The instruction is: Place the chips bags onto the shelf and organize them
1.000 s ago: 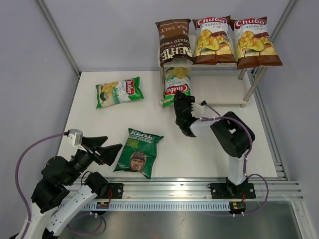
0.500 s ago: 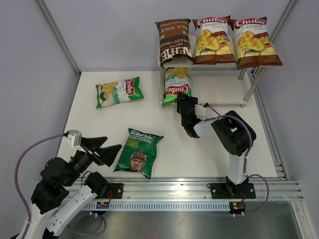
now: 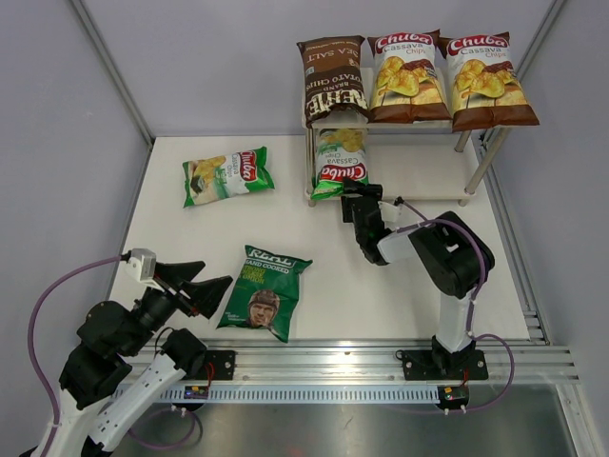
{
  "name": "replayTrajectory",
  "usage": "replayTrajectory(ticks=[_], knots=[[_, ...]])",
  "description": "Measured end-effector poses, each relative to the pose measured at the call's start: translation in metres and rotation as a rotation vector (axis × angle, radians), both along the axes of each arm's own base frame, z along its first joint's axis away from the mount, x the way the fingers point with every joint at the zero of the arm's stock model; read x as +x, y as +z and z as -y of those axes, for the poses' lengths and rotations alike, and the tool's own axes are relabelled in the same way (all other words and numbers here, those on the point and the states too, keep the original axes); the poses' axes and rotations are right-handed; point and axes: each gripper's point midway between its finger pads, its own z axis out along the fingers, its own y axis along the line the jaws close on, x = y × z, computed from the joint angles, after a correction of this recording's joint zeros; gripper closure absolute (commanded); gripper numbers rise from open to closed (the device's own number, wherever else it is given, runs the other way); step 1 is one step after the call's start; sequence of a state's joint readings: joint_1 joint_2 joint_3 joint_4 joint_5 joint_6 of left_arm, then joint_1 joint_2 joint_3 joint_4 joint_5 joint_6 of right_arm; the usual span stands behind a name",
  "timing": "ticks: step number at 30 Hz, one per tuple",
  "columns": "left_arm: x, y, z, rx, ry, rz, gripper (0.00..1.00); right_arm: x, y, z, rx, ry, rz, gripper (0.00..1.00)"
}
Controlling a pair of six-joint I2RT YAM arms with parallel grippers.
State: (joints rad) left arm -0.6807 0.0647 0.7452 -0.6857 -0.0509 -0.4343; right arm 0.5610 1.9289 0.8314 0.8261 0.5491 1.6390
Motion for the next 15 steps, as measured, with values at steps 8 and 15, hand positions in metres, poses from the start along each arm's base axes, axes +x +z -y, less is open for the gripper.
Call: replayTrajectory(ticks=[8,15], knots=[[0.0,0.0,0.0,0.0,0.0,0.0,0.01,0.0059,-0.0014,-0.001,0.009,0.104,-0.019,0.28],[0.0,0.0,0.0,0.0,0.0,0.0,0.01,0.0065,-0.0008,-0.0036,0.015,0.142,-0.02,0.27]])
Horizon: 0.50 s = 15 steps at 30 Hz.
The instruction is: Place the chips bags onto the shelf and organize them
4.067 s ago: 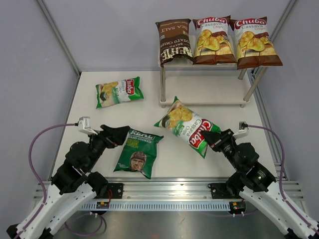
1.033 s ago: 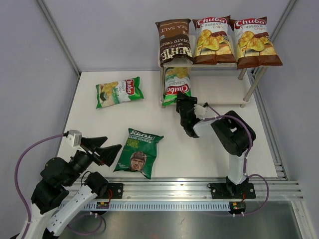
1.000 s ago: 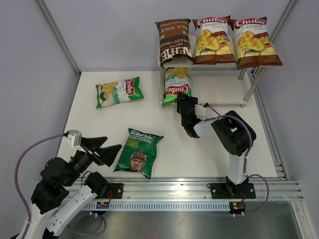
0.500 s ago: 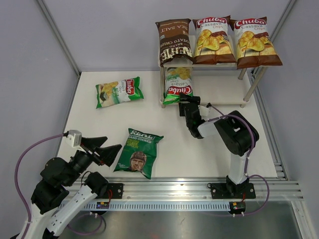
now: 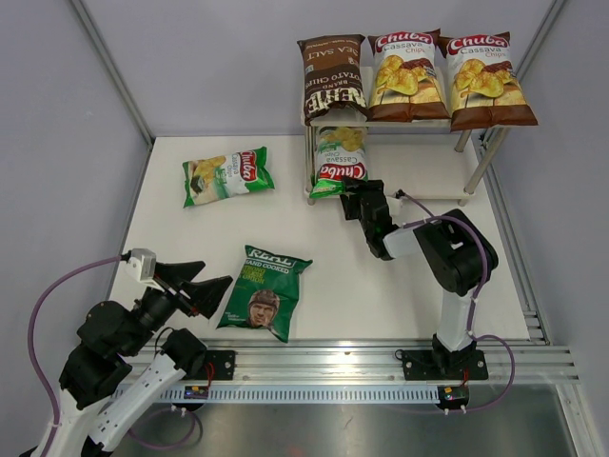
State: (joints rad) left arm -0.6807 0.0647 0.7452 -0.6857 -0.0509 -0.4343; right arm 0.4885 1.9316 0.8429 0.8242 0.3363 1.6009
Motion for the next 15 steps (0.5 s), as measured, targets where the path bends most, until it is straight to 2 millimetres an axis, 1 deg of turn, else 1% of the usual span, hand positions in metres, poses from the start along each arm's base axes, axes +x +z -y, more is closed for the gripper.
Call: replayTrajectory(ticks=[4,5,8,13,14,15], knots=[[0.0001,-0.0001,0.0,0.0,0.0,0.0,0.01,0.0,0.0001,-0.0006,0.005,0.016,-0.002,0.24],[0.0001,-0.0001,0.0,0.0,0.0,0.0,0.01,0.0,0.0,-0.0007,0.003,0.021,-0.002,0.18],[0.0001,-0.0001,0.0,0.001,0.0,0.0,0.01,0.0,-0.0007,-0.0002,-0.003,0.03,-0.004,0.13],[0.0001,-0.0001,0.0,0.001,0.0,0.0,0.01,-0.0049,0.0007,0.0052,-0.012,0.032,-0.007,0.11],[0.0001,-0.0001,0.0,0.0,0.0,-0.001,0.01,-0.006,0.0026,0.0065,-0.013,0.032,-0.004,0.09],[0.0001,-0.0001,0.0,0.0,0.0,0.0,0.01,-0.0069,0.0052,0.0081,-0.013,0.031,0.0,0.04]])
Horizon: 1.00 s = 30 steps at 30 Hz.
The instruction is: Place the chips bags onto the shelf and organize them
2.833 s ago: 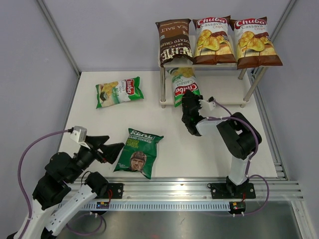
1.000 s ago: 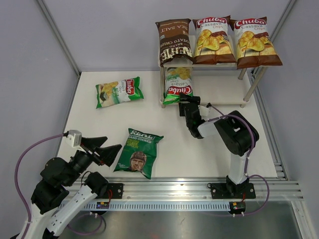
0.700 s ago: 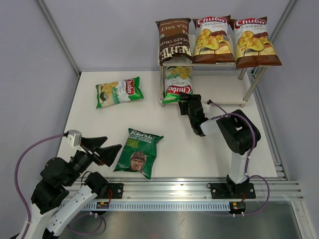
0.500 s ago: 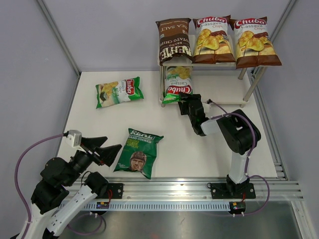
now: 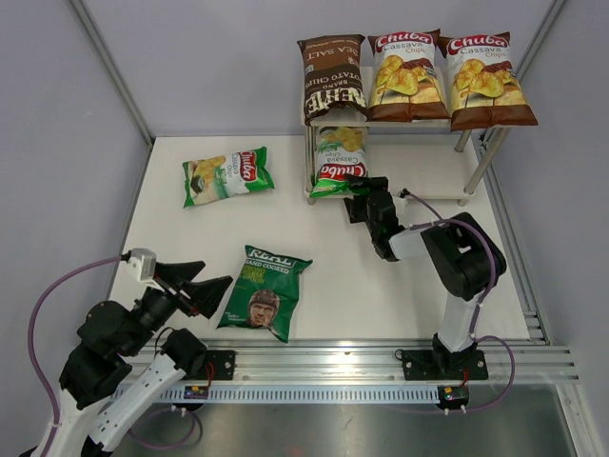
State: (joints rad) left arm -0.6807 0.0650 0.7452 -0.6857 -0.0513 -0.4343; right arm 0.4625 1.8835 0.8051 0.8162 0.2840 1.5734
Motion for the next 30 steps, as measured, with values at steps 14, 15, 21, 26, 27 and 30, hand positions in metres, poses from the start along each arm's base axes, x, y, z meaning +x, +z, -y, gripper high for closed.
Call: replayTrajectory(ticks=[14,15,21,26,27,30], knots=[[0.029,-0.025,-0.003,0.091,0.122,-0.141,0.01,-0.042,0.018,0.027,-0.024,0.117,0.048,0.01],[0.035,-0.031,-0.002,0.115,0.141,-0.174,0.01,-0.052,0.016,0.031,-0.034,0.13,0.047,0.01],[0.06,-0.066,0.003,0.199,0.247,-0.357,0.01,-0.105,0.029,0.032,-0.114,0.267,0.103,0.01],[0.086,-0.08,0.002,0.166,0.379,-0.446,0.01,-0.14,0.076,0.031,-0.238,0.376,0.224,0.01],[0.094,-0.083,-0.002,0.158,0.421,-0.464,0.01,-0.149,0.085,0.033,-0.265,0.387,0.245,0.01],[0.123,-0.093,-0.025,0.119,0.567,-0.525,0.01,-0.175,0.113,0.04,-0.314,0.411,0.326,0.01]])
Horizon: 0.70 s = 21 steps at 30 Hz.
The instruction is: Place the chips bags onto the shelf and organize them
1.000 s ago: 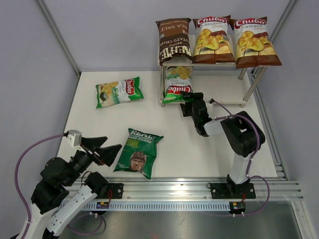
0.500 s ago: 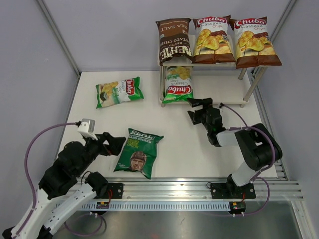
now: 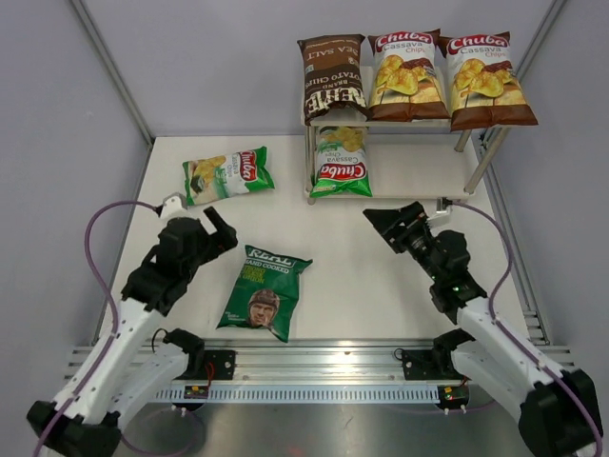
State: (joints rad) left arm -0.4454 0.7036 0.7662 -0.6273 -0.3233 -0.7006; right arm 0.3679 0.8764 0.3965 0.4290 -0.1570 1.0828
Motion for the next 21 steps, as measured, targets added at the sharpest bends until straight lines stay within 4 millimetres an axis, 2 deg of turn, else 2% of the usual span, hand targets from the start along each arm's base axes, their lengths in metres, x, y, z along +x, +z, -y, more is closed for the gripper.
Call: replayTrajectory(ticks=[3,5,8,11,14,18,21], knots=[[0.027,-0.009,-0.027,-0.031,0.127,-0.03,0.01,-0.032,0.025,0.009,-0.002,0.022,0.107,0.01],[0.043,-0.01,-0.042,-0.046,0.19,-0.033,0.01,-0.05,0.032,0.016,-0.012,0.024,0.158,0.01],[0.068,-0.008,-0.063,-0.092,0.279,-0.024,0.01,-0.066,0.039,0.026,-0.044,0.008,0.209,0.0],[0.096,-0.013,-0.09,-0.183,0.392,-0.018,0.01,-0.072,0.034,0.034,-0.094,-0.017,0.21,0.01],[0.121,-0.032,-0.115,-0.276,0.49,-0.035,0.01,-0.074,0.022,0.037,-0.141,-0.024,0.181,0.01],[0.157,-0.057,-0.121,-0.365,0.496,-0.045,0.01,-0.075,0.01,0.035,-0.165,-0.002,0.144,0.01],[0.186,-0.064,-0.124,-0.402,0.474,-0.015,0.01,-0.077,0.007,0.029,-0.167,0.037,0.131,0.0]])
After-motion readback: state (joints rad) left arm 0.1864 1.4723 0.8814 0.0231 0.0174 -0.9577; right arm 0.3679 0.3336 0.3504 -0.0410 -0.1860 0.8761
